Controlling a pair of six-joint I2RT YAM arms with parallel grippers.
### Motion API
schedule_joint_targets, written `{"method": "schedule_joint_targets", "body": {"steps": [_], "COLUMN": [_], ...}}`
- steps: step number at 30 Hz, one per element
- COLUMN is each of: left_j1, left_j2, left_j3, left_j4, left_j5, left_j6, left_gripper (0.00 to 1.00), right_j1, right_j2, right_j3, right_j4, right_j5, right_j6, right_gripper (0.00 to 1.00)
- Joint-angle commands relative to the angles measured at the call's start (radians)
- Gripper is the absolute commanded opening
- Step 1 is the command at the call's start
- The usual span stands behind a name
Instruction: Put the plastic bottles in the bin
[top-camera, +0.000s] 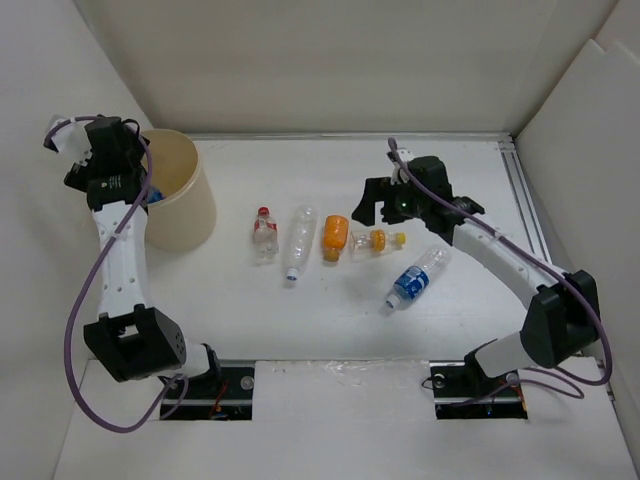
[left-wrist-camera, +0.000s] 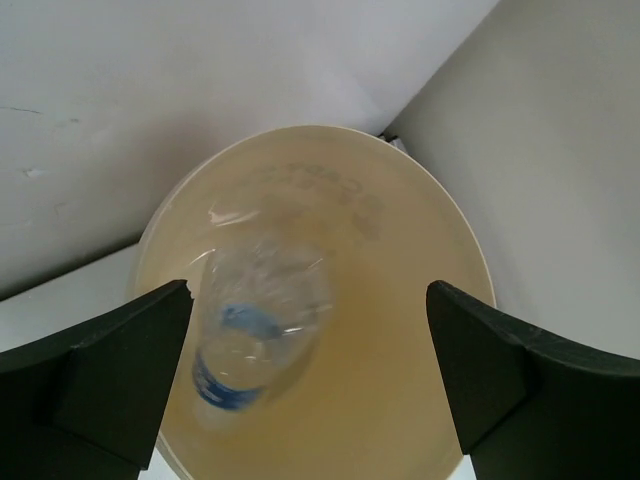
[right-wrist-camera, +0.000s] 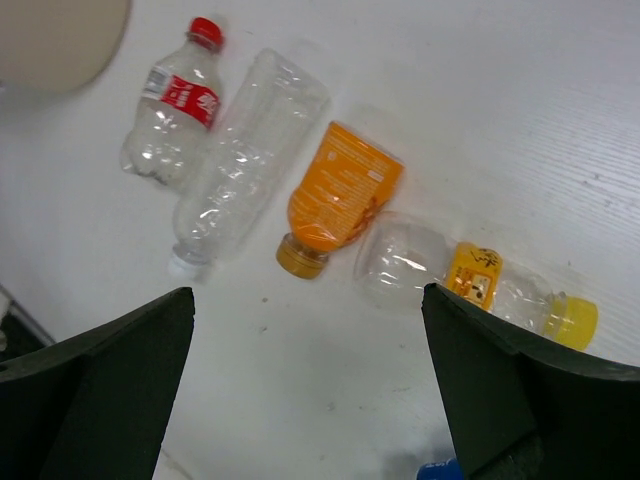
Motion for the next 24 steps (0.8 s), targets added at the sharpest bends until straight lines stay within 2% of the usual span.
{"method": "schedule_joint_targets", "body": {"steps": [1, 3, 5, 7, 10, 12, 13, 16, 19, 24], "left_j1": [-0.002, -0.002, -0.053, -0.073, -0.102, -0.162, -0.185, -0.274, -0.297, -0.387], "left_j2": [0.008, 0.008, 0.008, 0.008, 0.008, 0.017, 0.017, 0.027, 0.027, 0.017], "left_j3": [0.081, 0.098, 0.135, 0.168, 0.198, 0.222, 0.222, 0.222, 0.195, 0.173], "left_j4": [-0.047, -0.047, -0.059, -0.084, -0.093, -0.093, -0.093, -0.084, -0.052, -0.042], "left_j5": [-0.042, -0.042, -0.091, -0.081, 0.014, 0.089, 0.117, 0.249, 0.424, 0.419], "left_j6": [0.018, 0.056, 0.085, 0.112, 0.145, 0.188, 0.199, 0.245, 0.263, 0.284], "left_gripper": [1.00, 1.00, 1.00, 1.00, 1.00, 1.00, 1.00, 1.00, 1.00, 1.00], "right_j1": [0.071, 0.099, 0.111, 0.120, 0.142, 0.192, 0.215, 0.283, 0.320, 0.320], "right_j2": [0.016, 0.048, 0.074, 0.099, 0.113, 0.113, 0.100, 0.119, 0.175, 0.363], "right_j3": [0.060, 0.091, 0.106, 0.106, 0.106, 0.084, 0.058, 0.094, 0.146, 0.350], "right_j4": [-0.081, -0.167, -0.239, -0.263, -0.274, -0.250, -0.194, -0.184, -0.164, -0.222], "right_j5": [0.268, 0.356, 0.419, 0.458, 0.521, 0.562, 0.577, 0.636, 0.634, 0.668], "right_j6": [-0.044, -0.080, -0.090, -0.081, 0.045, 0.149, 0.163, 0.197, 0.197, 0.212], "right_gripper": [0.99, 0.99, 0.99, 0.99, 0.99, 0.99, 0.99, 0.99, 0.99, 0.99]}}
